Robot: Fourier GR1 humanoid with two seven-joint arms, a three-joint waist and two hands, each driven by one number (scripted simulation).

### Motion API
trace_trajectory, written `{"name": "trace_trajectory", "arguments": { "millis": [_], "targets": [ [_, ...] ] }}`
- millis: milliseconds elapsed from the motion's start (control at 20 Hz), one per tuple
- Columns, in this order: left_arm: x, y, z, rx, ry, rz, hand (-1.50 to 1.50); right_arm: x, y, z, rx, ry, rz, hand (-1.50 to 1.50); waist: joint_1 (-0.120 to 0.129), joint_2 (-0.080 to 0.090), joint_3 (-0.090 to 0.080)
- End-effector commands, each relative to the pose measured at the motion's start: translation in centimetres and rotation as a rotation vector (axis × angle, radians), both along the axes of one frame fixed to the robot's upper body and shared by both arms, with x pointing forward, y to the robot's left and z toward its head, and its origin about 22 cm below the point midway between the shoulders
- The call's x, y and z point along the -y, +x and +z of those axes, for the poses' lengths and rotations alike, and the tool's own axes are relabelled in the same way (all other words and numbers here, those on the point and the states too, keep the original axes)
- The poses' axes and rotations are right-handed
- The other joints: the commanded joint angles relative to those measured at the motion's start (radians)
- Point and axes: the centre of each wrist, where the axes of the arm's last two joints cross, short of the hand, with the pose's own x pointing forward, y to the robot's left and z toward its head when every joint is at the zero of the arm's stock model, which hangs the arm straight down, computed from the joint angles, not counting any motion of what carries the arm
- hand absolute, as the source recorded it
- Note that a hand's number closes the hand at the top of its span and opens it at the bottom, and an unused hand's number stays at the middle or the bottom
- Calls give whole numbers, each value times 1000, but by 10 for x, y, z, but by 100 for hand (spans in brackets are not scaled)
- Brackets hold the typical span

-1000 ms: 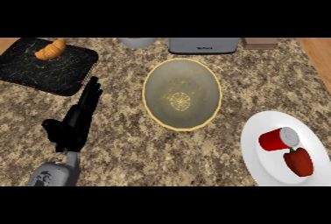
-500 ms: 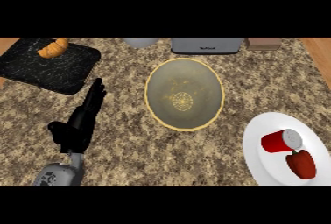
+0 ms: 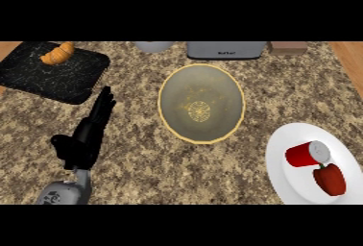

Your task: Pick the bell pepper from the plate and place it in the bowl

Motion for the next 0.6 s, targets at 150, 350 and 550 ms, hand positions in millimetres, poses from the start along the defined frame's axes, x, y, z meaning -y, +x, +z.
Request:
{"name": "trace_trajectory", "arguments": {
  "millis": [150,350,550],
  "targets": [
    [-3,15,-1,4,2,-8,0,15,20,-13,24,85,32,-150,0,1,0],
    [3,4,1,-5,-11,0,0,14,-2,-13,76,158,37,-150,-3,-1,0],
    [-10,-12,-13,-15,13,1,0,16,-2,-26,50,186,37,-150,1,-1,0]
  ]
}}
